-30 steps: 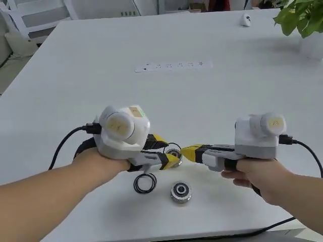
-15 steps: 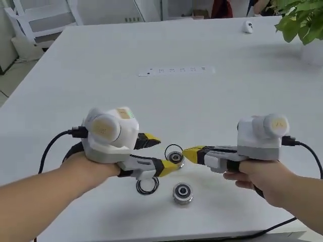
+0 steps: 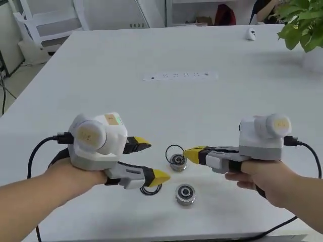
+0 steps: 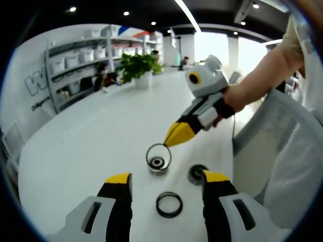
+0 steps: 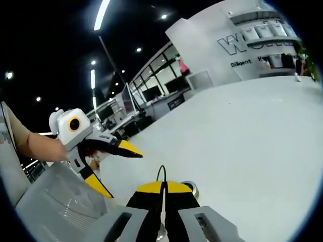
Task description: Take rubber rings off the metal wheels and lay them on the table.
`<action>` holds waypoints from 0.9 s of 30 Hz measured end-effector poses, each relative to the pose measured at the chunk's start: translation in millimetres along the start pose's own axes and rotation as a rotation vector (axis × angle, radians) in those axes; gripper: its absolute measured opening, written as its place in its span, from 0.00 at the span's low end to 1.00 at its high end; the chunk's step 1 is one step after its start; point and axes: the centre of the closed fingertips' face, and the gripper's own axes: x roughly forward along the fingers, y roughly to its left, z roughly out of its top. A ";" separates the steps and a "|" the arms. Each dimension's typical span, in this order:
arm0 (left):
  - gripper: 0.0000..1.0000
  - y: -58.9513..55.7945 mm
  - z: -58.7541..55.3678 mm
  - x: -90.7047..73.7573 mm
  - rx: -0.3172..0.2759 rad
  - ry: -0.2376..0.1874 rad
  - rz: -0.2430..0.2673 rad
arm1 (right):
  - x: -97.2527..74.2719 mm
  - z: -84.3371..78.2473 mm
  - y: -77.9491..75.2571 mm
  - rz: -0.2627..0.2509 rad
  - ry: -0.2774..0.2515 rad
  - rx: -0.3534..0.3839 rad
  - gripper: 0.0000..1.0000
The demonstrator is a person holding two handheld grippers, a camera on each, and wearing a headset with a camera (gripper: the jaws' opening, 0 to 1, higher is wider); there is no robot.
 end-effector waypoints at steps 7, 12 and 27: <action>0.62 1.1 -10.4 -14.2 -0.007 0.008 0.013 | 7.0 -2.5 9.2 0.018 0.029 -0.009 0.00; 0.63 3.0 -15.6 -24.0 -0.019 0.006 0.022 | 14.5 -4.5 17.8 0.039 0.049 -0.016 0.00; 0.66 10.8 -28.2 -41.7 -0.034 0.010 0.037 | 35.0 -20.7 40.8 0.091 0.130 -0.013 0.00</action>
